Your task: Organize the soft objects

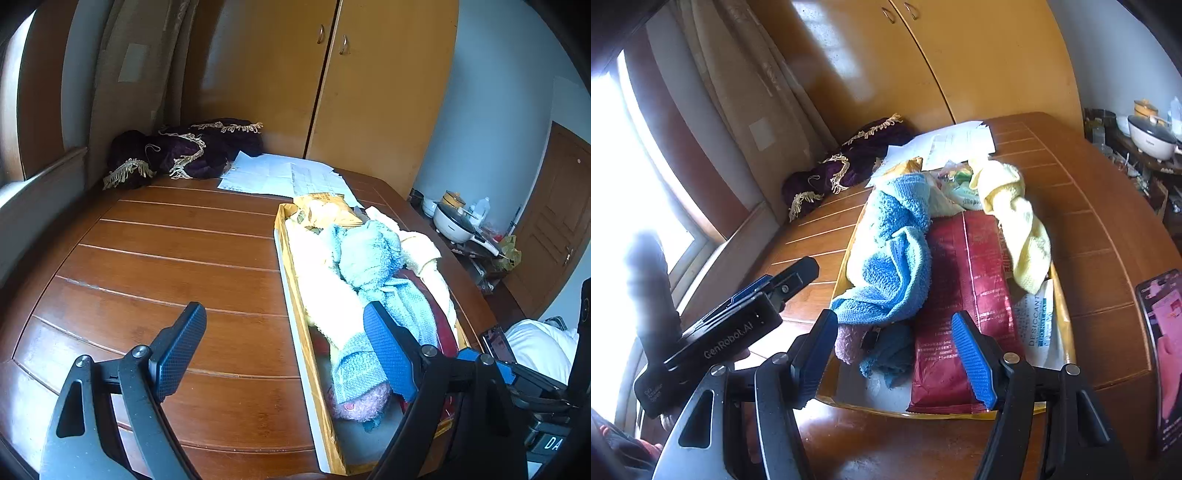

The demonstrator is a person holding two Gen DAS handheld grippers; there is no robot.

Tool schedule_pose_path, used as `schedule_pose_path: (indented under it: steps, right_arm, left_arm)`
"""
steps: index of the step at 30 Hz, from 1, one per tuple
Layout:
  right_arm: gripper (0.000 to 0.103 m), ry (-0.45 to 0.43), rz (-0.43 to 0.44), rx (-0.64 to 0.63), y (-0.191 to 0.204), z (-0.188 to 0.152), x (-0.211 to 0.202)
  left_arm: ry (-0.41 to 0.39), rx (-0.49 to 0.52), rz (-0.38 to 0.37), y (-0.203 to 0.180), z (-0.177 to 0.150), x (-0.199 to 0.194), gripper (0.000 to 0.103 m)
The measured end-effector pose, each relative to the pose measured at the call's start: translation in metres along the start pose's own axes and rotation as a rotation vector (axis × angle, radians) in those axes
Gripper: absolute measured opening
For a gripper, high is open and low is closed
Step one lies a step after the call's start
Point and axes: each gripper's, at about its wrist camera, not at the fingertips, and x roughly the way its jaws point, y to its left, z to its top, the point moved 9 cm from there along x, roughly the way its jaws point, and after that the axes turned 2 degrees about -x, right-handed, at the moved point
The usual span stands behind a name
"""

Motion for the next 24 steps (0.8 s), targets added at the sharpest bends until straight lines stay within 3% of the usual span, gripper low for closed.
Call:
schedule_pose_path:
  steps: [8, 15, 24]
  right_arm:
    - [0.067, -0.017, -0.078, -0.017, -0.006, -0.002, -0.019]
    - [0.067, 0.009, -0.087, 0.029, -0.012, -0.001, -0.016]
    - [0.069, 0.022, -0.064, 0.006, 0.002, 0.004, -0.009]
  left_arm:
    - [0.036, 0.048, 0.017, -0.016, -0.009, -0.006, 0.087]
    - [0.049, 0.094, 0.031, -0.02, -0.012, -0.014, 0.087]
    - [0.056, 0.068, 0.053, -0.008, -0.012, -0.015, 0.087]
